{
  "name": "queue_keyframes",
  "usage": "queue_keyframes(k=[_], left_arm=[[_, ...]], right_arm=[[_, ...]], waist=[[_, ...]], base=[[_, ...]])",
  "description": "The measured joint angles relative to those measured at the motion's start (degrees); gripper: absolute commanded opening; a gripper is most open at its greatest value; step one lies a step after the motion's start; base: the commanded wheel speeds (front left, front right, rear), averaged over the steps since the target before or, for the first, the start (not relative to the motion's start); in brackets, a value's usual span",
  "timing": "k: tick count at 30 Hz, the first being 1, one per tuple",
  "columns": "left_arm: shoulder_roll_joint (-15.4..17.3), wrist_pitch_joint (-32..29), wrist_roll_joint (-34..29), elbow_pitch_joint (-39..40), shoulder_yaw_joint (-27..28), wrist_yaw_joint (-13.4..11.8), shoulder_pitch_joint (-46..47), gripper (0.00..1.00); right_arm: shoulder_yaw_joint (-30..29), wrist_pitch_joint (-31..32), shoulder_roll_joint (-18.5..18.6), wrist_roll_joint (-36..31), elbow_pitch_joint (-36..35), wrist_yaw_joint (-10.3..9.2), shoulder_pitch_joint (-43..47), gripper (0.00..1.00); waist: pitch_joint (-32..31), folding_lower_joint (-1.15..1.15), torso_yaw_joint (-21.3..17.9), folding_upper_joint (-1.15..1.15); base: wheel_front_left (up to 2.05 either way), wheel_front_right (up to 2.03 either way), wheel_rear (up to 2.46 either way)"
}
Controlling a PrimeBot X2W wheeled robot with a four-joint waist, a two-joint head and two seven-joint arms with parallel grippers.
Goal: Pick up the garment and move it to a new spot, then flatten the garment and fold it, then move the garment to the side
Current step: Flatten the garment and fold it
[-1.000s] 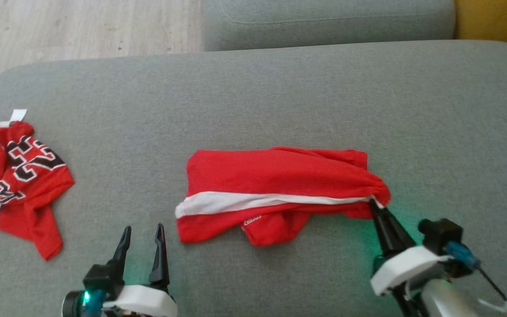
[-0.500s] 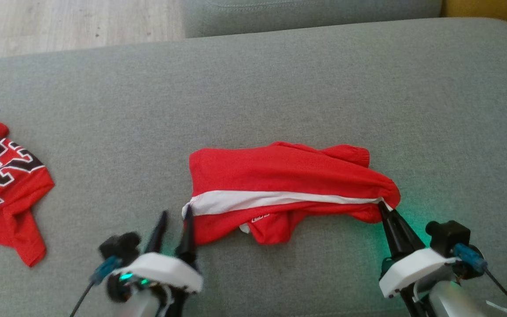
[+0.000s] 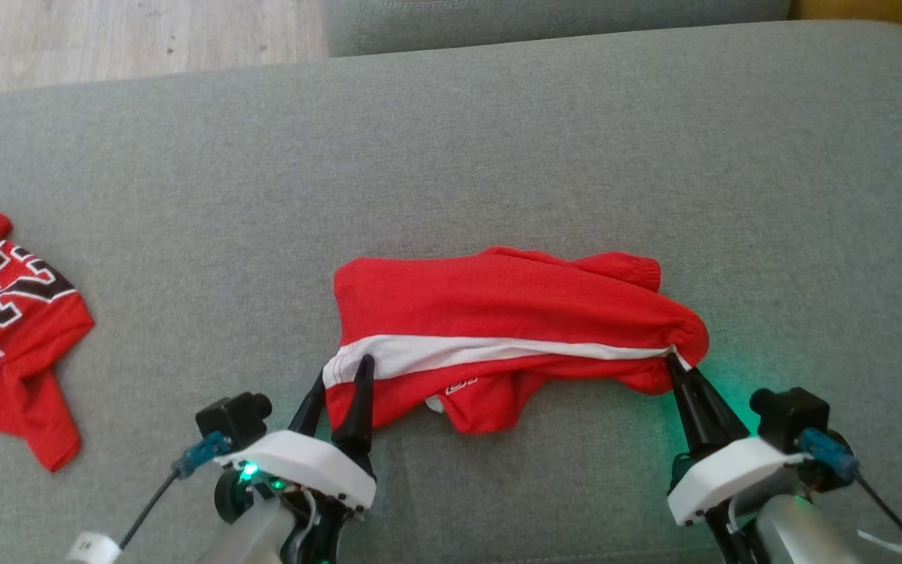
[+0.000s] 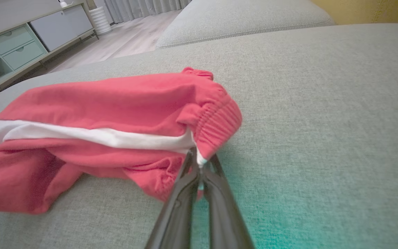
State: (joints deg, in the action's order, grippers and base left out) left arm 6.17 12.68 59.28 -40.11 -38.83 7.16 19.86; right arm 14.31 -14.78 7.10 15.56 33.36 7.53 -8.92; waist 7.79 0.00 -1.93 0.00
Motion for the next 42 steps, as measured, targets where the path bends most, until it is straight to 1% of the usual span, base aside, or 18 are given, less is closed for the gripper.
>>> queue_keyframes(k=[6,7,8,10,11,15,17,21,23,26,29,33,38,42], left_arm=[[1.9,0.6,3.5,1.0,-3.9,0.0,1.1,1.00],[2.2,0.7,3.8,1.0,-4.4,0.0,1.2,0.87],[2.4,0.9,4.1,1.1,-4.9,0.0,1.3,0.69],[2.7,1.1,4.7,1.2,-5.7,0.0,1.4,0.25],[2.9,1.3,4.8,1.3,-5.8,0.0,1.4,0.00],[3.6,1.6,4.7,1.7,-5.8,0.0,1.8,0.00],[4.0,1.6,3.4,2.9,-3.6,0.0,2.1,0.00],[5.0,1.6,-2.3,7.0,2.2,0.0,2.2,0.00],[5.6,1.6,-4.9,9.3,4.0,0.0,2.2,0.00],[7.5,1.6,-8.6,12.8,6.0,0.0,2.3,0.00],[10.4,1.6,-11.3,15.4,7.9,0.4,3.4,0.00],[13.9,1.6,-13.8,19.1,9.5,0.4,8.8,0.00],[17.0,1.8,-14.8,22.0,9.9,0.4,15.8,0.00],[18.0,1.2,-15.2,22.1,10.2,0.4,19.2,0.00]], right_arm=[[0.3,0.0,-0.1,0.0,0.0,0.00,0.0,0.00],[0.3,0.0,-0.2,0.0,0.0,0.00,0.0,0.00],[0.3,0.0,-0.2,0.0,0.0,0.00,-0.1,0.00],[0.3,0.0,-0.2,0.0,0.0,0.00,-0.2,0.00],[0.3,0.0,-0.3,0.0,0.0,0.00,-0.3,0.00],[0.2,0.0,-0.5,0.0,0.0,0.00,-1.0,0.00],[0.1,0.0,-0.6,0.1,-0.7,0.00,-1.1,0.00],[-0.1,0.0,-1.0,1.8,-4.0,0.00,-1.1,0.00],[0.5,0.0,-1.0,2.9,-5.7,0.00,-1.6,0.00],[1.9,0.0,-0.5,5.6,-7.6,0.00,-4.2,0.00],[4.3,0.0,1.5,8.6,-9.5,0.00,-8.6,0.00],[7.5,0.0,4.9,12.7,-11.7,0.00,-15.0,0.00],[9.7,2.7,8.6,16.6,-15.8,0.00,-22.3,0.00],[10.7,4.8,10.4,17.6,-17.2,0.00,-27.3,0.00]], waist=[[0.2,0.00,0.0,0.00],[0.2,0.00,0.0,0.00],[0.2,0.00,0.0,0.00],[0.3,0.00,-0.1,0.00],[0.3,0.00,-0.1,0.00],[0.2,0.00,-0.1,0.00],[-0.1,0.00,-0.1,0.00],[-1.4,0.00,0.1,0.00],[-2.4,0.00,0.2,0.00],[-4.2,0.00,0.4,0.00],[-6.2,0.01,0.6,0.00],[-8.3,0.01,1.1,0.00],[-9.4,0.01,2.0,0.00],[-8.8,0.01,2.4,0.00]], base=[[0.00,0.00,0.00],[0.00,0.00,0.00],[0.00,0.00,0.00],[0.00,0.00,0.00],[0.00,0.00,0.00],[0.00,0.00,0.00],[0.00,0.00,0.00],[0.00,0.00,0.00],[0.00,0.00,0.00],[0.00,0.00,0.00],[0.00,0.00,0.00],[0.00,0.00,0.00],[0.00,0.00,0.00],[0.00,0.00,0.00]])
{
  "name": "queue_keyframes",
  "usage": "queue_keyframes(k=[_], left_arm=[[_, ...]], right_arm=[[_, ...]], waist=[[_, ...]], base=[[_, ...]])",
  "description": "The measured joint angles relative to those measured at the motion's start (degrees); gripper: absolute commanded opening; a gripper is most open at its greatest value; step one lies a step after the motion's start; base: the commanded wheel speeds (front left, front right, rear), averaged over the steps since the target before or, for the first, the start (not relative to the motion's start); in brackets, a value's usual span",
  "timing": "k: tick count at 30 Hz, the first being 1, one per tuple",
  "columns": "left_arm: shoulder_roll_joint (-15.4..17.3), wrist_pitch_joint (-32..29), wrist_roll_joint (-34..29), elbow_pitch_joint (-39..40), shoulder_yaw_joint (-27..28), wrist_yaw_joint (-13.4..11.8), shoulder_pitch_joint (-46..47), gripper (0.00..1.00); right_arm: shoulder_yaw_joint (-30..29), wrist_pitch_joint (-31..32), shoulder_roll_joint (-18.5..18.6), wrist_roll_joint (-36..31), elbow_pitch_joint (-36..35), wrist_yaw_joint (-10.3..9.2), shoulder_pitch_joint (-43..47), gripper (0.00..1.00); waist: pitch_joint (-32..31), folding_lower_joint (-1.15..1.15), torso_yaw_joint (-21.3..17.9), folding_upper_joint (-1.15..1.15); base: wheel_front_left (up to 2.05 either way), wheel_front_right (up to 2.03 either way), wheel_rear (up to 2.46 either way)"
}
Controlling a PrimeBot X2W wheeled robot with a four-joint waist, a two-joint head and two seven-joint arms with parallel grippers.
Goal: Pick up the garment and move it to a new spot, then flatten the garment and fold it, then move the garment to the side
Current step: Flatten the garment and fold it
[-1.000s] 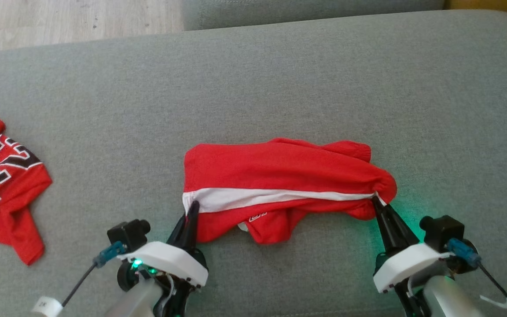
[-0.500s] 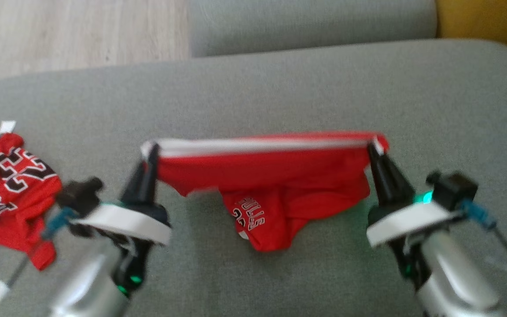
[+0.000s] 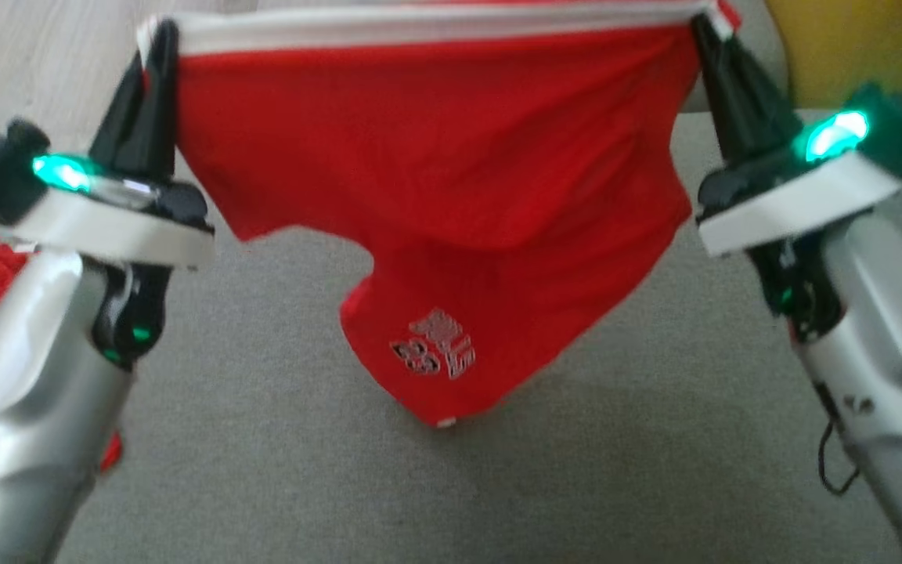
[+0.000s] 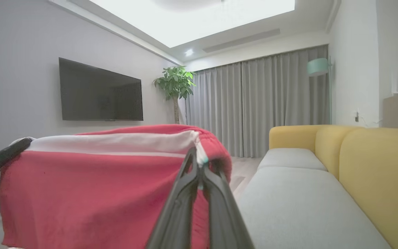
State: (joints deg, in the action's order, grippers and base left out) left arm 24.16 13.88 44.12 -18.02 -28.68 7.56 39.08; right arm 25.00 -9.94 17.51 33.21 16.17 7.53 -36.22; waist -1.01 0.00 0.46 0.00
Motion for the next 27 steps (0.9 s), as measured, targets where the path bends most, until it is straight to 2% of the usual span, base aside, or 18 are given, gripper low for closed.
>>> queue_keyframes(k=[3,8,14,17,21,24,27], left_arm=[[0.1,-0.9,-0.5,-0.4,-0.1,-0.4,1.5,0.00],[-0.8,-1.1,-2.7,-4.2,-0.1,-1.4,7.7,0.00],[-3.5,0.4,-5.7,-8.9,1.8,-2.0,18.8,0.00],[-4.5,0.8,-8.7,-9.7,5.5,-2.6,24.1,0.00],[-8.0,0.9,-13.9,-4.2,14.8,-3.0,27.8,0.00],[-10.8,1.1,-17.5,-1.2,18.9,-2.0,27.0,0.00],[-13.2,1.1,-19.7,-0.7,21.1,-1.0,21.1,0.00]], right_arm=[[0.5,0.7,0.3,-0.1,0.2,0.00,-2.0,0.00],[2.0,1.4,0.2,-2.9,5.2,0.00,-9.5,0.00],[0.9,-1.1,-2.4,-11.2,14.5,0.00,-24.0,0.00],[-0.3,-3.1,-3.7,-15.3,18.5,0.00,-31.2,0.00],[-1.9,-4.5,-4.1,-21.2,21.9,0.00,-37.6,0.00],[-4.1,-4.8,-4.2,-23.3,21.9,0.00,-38.3,0.00],[-3.6,-4.8,-4.2,-24.3,21.4,0.00,-34.9,0.00]], waist=[[0.7,0.00,0.1,0.00],[4.7,-0.01,0.3,0.00],[10.3,-0.02,0.7,0.00],[12.7,-0.02,1.2,0.00],[15.2,-0.01,2.2,0.00],[16.5,-0.02,3.2,0.00],[17.2,-0.02,3.9,0.00]], base=[[0.00,0.00,0.00],[0.00,0.00,0.00],[0.00,0.00,0.00],[0.00,0.00,0.00],[0.00,0.00,0.00],[0.00,0.00,0.00],[0.00,0.00,0.00]])
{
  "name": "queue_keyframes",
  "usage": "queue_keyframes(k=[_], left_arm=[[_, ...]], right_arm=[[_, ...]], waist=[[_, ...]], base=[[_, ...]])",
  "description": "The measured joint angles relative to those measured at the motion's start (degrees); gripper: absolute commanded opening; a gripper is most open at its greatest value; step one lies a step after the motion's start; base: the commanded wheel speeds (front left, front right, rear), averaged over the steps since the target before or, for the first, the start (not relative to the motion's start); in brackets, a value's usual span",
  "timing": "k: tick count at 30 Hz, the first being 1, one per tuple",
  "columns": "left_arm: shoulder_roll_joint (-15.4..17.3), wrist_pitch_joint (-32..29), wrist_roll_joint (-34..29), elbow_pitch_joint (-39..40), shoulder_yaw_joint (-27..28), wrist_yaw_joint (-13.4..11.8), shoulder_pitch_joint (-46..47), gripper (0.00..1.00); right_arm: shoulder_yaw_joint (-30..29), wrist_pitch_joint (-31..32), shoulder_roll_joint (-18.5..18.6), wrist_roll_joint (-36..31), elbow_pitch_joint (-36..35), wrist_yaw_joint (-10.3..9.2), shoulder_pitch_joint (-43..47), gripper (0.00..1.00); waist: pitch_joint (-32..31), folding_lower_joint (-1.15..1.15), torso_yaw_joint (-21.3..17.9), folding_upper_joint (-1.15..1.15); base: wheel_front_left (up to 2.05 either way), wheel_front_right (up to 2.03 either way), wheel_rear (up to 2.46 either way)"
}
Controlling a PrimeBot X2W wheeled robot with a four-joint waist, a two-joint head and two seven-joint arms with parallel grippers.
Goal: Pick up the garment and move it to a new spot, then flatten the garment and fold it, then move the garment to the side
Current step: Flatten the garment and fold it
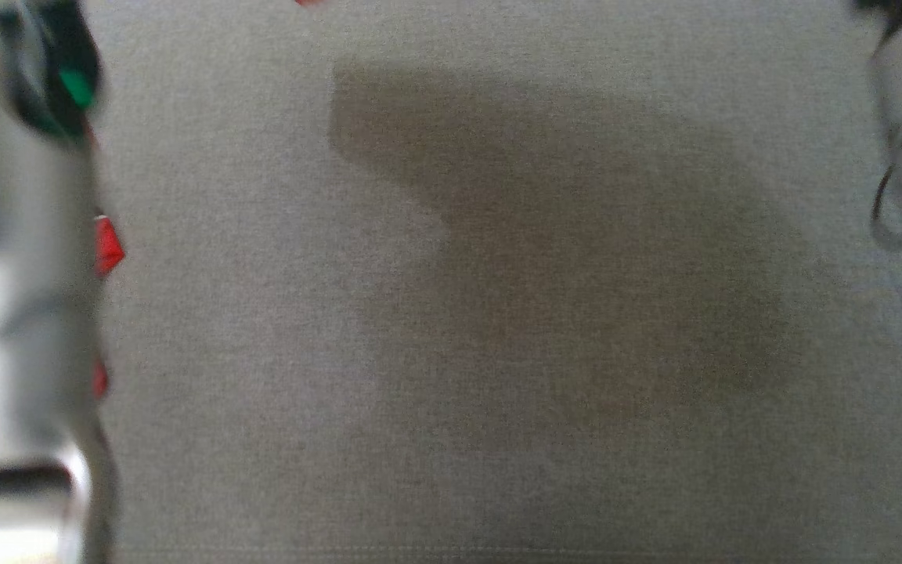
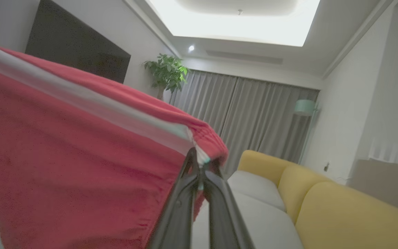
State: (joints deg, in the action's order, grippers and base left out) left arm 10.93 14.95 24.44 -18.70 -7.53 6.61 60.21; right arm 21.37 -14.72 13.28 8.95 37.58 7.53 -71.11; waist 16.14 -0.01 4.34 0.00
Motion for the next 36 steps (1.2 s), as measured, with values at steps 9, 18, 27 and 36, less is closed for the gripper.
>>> queue_keyframes(k=[9,18,27,36], left_arm=[[-6.9,-0.1,0.4,-2.0,1.2,1.0,-31.4,0.00],[-8.3,-0.1,2.4,-2.2,1.0,1.0,-49.1,0.00],[-8.3,-0.1,3.4,-1.7,1.0,1.0,-62.3,0.00],[-8.2,-0.2,4.9,-0.8,1.1,1.0,-70.3,0.00]], right_arm=[[5.2,0.0,0.6,4.9,0.2,0.00,29.1,0.00],[7.2,0.0,-0.2,10.8,-3.5,0.00,47.2,0.00],[9.5,0.1,-1.6,13.9,-5.2,0.00,60.9,0.00],[9.3,0.1,-0.9,16.0,-7.3,0.00,68.0,0.00]], waist=[[-2.5,0.02,-0.1,0.00],[-7.9,0.03,-1.3,0.00],[-15.2,0.03,-2.2,0.00],[-18.7,0.04,-2.8,0.00]], base=[[0.00,0.00,0.00],[0.00,0.00,0.00],[0.00,0.00,0.00],[0.00,0.00,0.00]])
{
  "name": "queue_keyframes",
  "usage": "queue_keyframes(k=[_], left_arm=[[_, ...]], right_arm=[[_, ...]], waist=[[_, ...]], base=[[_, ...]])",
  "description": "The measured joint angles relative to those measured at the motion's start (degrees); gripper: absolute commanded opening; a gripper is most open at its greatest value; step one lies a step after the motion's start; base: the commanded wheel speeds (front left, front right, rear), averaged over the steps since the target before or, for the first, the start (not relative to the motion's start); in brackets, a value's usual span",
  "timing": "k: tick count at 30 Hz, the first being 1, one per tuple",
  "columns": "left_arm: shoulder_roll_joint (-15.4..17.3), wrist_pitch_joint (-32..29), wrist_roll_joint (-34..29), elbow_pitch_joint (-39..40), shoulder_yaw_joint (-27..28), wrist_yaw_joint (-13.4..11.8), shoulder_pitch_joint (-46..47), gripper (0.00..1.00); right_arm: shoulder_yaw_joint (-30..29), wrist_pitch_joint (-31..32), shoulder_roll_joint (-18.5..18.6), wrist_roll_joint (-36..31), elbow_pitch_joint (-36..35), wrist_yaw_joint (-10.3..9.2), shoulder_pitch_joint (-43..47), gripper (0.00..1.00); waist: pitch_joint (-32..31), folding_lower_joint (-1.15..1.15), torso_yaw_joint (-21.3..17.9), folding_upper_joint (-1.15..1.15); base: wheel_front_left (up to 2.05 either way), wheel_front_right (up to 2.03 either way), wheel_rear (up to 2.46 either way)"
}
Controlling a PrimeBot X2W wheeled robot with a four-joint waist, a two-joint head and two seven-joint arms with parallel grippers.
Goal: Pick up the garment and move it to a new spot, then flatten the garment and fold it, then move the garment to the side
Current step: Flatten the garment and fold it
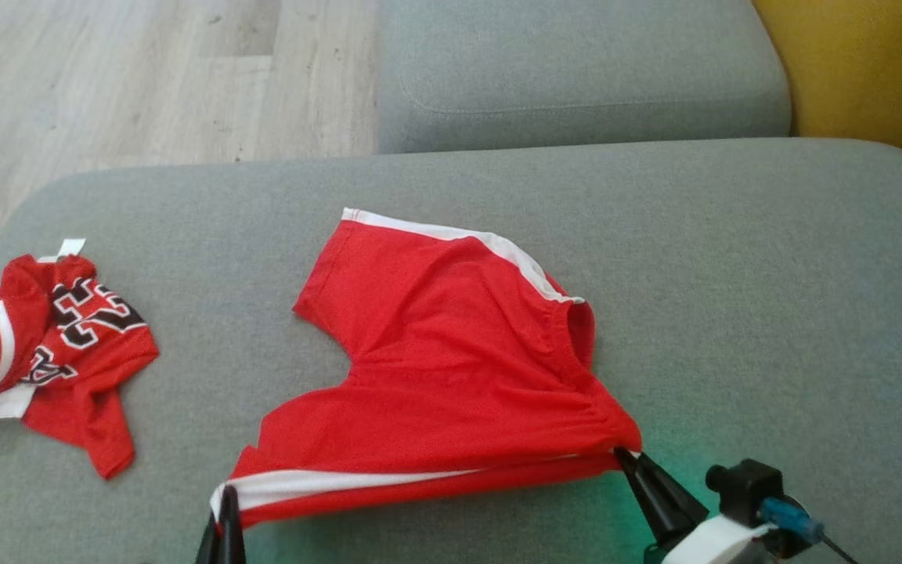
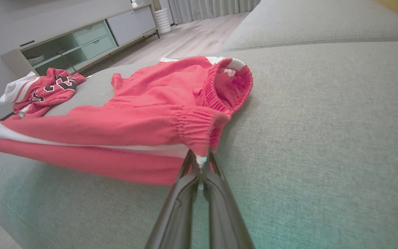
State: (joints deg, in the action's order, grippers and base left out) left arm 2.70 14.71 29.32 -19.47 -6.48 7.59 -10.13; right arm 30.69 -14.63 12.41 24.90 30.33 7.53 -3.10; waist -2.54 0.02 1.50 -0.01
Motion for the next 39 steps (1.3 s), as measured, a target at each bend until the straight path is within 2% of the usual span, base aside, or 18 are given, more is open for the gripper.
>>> queue_keyframes(k=[5,9,11,18,23,32,39], left_arm=[[0.1,0.0,-2.4,1.3,0.1,0.0,3.4,0.00],[1.2,0.0,-2.7,1.2,-1.4,0.0,10.6,0.00],[3.1,0.0,-2.4,0.3,-3.5,0.0,17.1,0.00],[9.7,-0.6,5.0,-10.7,-13.0,0.0,40.0,0.00],[12.7,-2.2,11.1,-18.3,-20.1,0.0,52.1,0.00],[16.5,-1.8,16.4,-25.9,-26.9,0.0,60.5,0.00],[16.9,-0.4,19.4,-30.1,-28.7,0.0,63.1,0.00]], right_arm=[[-0.9,0.0,-0.1,1.1,-0.9,0.00,-0.5,0.00],[-0.1,0.0,-1.1,2.8,-0.8,0.00,-3.9,0.00],[0.7,0.4,-1.8,4.2,-0.6,0.00,-7.5,0.00],[1.5,1.8,-4.7,9.7,2.1,0.00,-22.6,0.00],[3.4,2.8,-6.3,14.9,6.2,0.00,-29.2,0.00],[6.3,1.7,-7.5,19.7,9.4,0.00,-34.6,0.00],[5.9,0.3,-8.1,20.5,11.3,0.00,-36.7,0.00]], waist=[[1.3,-0.02,-0.6,0.00],[2.7,-0.02,-0.9,0.00],[4.2,-0.02,-1.2,0.00],[11.6,-0.04,-2.7,0.00],[17.7,-0.04,-4.8,0.00],[22.9,-0.03,-8.8,0.00],[24.1,-0.02,-10.3,0.00]], base=[[0.00,0.00,0.00],[0.00,0.00,0.00],[0.00,0.00,0.00],[0.00,0.00,0.00],[0.00,0.00,0.00],[0.00,0.00,0.00],[0.00,0.00,0.00]])
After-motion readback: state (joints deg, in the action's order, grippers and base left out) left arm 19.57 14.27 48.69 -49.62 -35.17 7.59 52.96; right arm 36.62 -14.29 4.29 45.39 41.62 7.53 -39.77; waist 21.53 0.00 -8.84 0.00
